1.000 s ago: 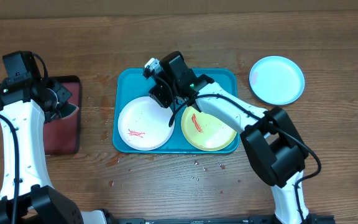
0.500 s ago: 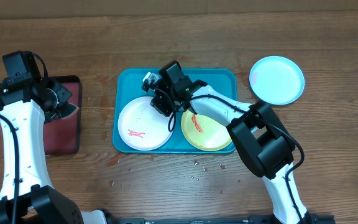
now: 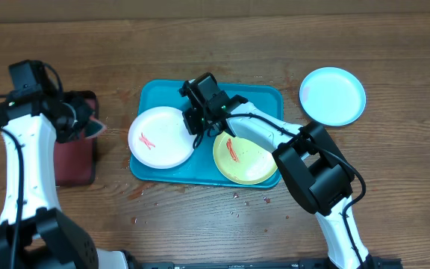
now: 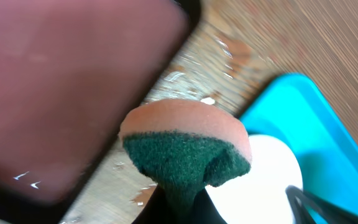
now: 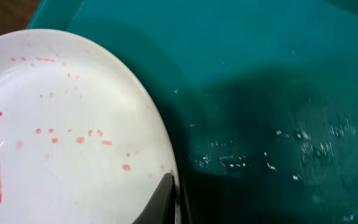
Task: Clean dirty plates on tray and stack at the side
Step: 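Bring the left gripper with sponge onto the white plate, then scrub the white plate with the sponge while right gripper holds it, then withdraw the left gripper and lift the white plate with the right gripper, then carry the white plate right and stack it on the light blue plate, then move the right gripper to the yellow plate rim and grasp it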
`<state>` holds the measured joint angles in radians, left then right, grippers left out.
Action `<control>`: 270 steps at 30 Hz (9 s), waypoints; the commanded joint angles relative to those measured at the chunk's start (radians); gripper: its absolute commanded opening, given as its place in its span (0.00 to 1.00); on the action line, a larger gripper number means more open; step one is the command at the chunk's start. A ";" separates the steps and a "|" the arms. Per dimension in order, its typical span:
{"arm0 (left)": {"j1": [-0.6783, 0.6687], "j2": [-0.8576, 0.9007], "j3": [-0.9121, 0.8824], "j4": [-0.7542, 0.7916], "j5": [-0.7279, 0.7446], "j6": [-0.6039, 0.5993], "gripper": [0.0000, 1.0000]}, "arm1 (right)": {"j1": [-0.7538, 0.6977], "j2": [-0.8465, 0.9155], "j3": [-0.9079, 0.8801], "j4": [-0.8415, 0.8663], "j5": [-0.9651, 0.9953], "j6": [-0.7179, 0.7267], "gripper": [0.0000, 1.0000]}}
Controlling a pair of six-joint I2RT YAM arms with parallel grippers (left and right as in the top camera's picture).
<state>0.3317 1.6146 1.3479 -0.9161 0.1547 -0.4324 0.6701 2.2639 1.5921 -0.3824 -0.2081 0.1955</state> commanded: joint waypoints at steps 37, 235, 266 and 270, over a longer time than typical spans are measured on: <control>-0.411 0.372 -0.003 0.271 0.160 0.138 0.04 | -0.011 -0.069 -0.001 -0.185 0.332 0.381 0.04; 0.164 0.375 0.512 -0.369 -0.258 -0.143 0.04 | -0.373 -0.382 -0.378 -0.161 0.061 -0.357 0.72; 0.140 0.375 0.512 -0.351 -0.258 -0.135 0.04 | -0.318 -0.350 -0.381 -0.400 0.011 0.004 0.25; 0.128 0.375 0.512 -0.346 -0.257 -0.127 0.04 | -0.298 -0.327 -0.382 -0.443 0.013 0.019 0.30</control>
<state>0.4721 1.9854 1.8633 -1.2667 -0.1051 -0.5739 0.3492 1.9091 1.2167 -0.8169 -0.1802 0.1703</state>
